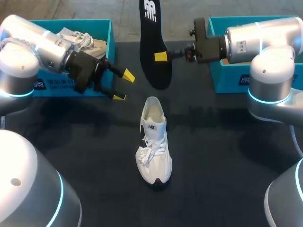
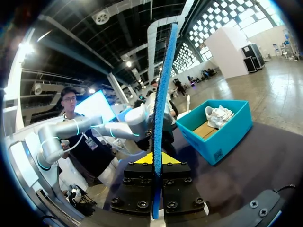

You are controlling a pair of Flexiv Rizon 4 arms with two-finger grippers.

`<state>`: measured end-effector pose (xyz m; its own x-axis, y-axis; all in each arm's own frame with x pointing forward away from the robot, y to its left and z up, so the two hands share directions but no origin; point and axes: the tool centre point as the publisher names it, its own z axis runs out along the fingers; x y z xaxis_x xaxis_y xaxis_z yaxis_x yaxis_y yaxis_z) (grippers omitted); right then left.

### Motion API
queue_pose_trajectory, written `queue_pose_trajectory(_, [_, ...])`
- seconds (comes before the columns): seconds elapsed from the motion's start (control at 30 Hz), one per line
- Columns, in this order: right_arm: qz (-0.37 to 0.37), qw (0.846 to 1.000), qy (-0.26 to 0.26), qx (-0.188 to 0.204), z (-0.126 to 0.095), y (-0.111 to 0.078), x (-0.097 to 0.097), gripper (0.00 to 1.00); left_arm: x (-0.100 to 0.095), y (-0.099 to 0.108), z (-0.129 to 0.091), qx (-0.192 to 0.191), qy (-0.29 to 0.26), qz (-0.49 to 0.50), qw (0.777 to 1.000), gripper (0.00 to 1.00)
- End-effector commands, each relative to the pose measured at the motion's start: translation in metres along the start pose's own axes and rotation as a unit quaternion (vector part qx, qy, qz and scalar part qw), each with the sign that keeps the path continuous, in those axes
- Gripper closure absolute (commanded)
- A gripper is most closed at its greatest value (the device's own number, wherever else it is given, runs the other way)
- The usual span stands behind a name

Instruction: Take the shoe out of the shoebox, open the shoe tongue, remove and reinsert the insole, then place the shoe into the shoebox

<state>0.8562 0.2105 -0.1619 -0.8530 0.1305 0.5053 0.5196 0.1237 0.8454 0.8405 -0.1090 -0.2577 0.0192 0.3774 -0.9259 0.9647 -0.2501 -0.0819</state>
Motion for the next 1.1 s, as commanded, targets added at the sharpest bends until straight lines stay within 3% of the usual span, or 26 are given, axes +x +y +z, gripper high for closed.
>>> queue_pose_trajectory(0.03, [-0.003,1.0,0.0,-0.009,0.005,-0.012,-0.006,1.0,0.003,-0.004,0.009,-0.016,-0.008,-0.02,1.0,0.0])
queue_pose_trajectory(0.3, [-0.004,1.0,-0.004,-0.011,0.004,-0.029,-0.019,1.0,0.004,-0.006,0.013,-0.039,-0.026,-0.06,0.997,0.0])
queue_pose_trajectory(0.8, [0.003,0.999,0.0,-0.043,0.016,-0.065,-0.042,1.0,0.004,-0.015,0.017,-0.033,-0.029,-0.07,0.997,0.0])
queue_pose_trajectory(1.1, [0.011,0.999,0.01,-0.05,0.028,-0.075,-0.048,1.0,0.001,-0.02,0.018,-0.033,-0.033,-0.066,0.997,0.0])
